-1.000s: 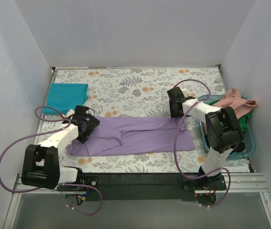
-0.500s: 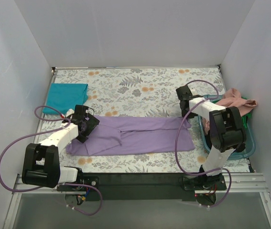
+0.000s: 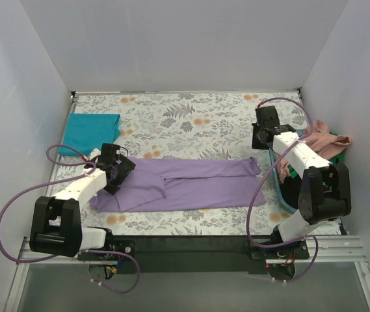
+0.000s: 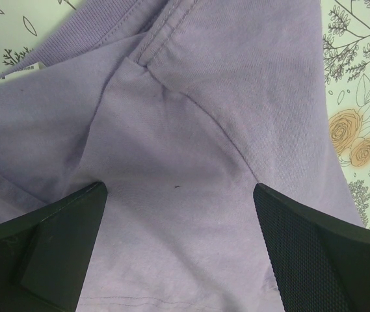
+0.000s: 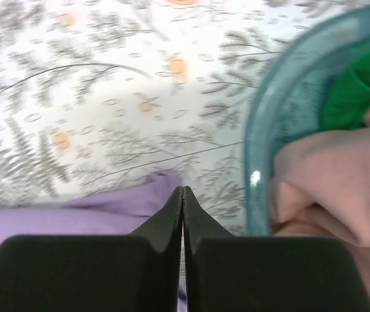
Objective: Fold and stack the t-shirts
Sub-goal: Fold the tshirt
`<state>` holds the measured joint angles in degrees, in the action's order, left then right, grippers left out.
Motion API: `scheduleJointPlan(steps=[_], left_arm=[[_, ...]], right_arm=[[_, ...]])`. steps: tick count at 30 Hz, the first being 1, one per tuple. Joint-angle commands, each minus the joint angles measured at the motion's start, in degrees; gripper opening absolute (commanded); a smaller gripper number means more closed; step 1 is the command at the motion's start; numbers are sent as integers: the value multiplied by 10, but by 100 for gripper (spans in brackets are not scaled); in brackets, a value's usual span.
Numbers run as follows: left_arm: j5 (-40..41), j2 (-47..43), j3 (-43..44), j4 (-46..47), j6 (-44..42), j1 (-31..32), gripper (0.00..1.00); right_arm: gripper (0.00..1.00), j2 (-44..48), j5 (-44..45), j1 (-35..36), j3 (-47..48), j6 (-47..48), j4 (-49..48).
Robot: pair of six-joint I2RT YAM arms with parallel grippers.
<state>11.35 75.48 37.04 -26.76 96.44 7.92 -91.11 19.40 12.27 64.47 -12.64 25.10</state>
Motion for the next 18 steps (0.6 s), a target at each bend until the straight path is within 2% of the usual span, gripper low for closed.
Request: scheduleJointPlan(steps=[1, 3, 10, 14, 18], left_arm=[[33, 23, -40, -35, -8, -12, 98], [32, 22, -40, -35, -8, -12, 98], [38, 27, -40, -36, -6, -13, 98], [43, 34, -40, -36, -9, -18, 98], [43, 34, -43, -36, -8, -32, 98]], right_arm=[[1, 23, -130, 10, -6, 22, -14], [1, 17, -152, 20, -20, 22, -18], [1, -48, -70, 24, -39, -12, -16], [1, -109, -47, 8, -20, -40, -18], [1, -130, -5, -13, -17, -72, -22]])
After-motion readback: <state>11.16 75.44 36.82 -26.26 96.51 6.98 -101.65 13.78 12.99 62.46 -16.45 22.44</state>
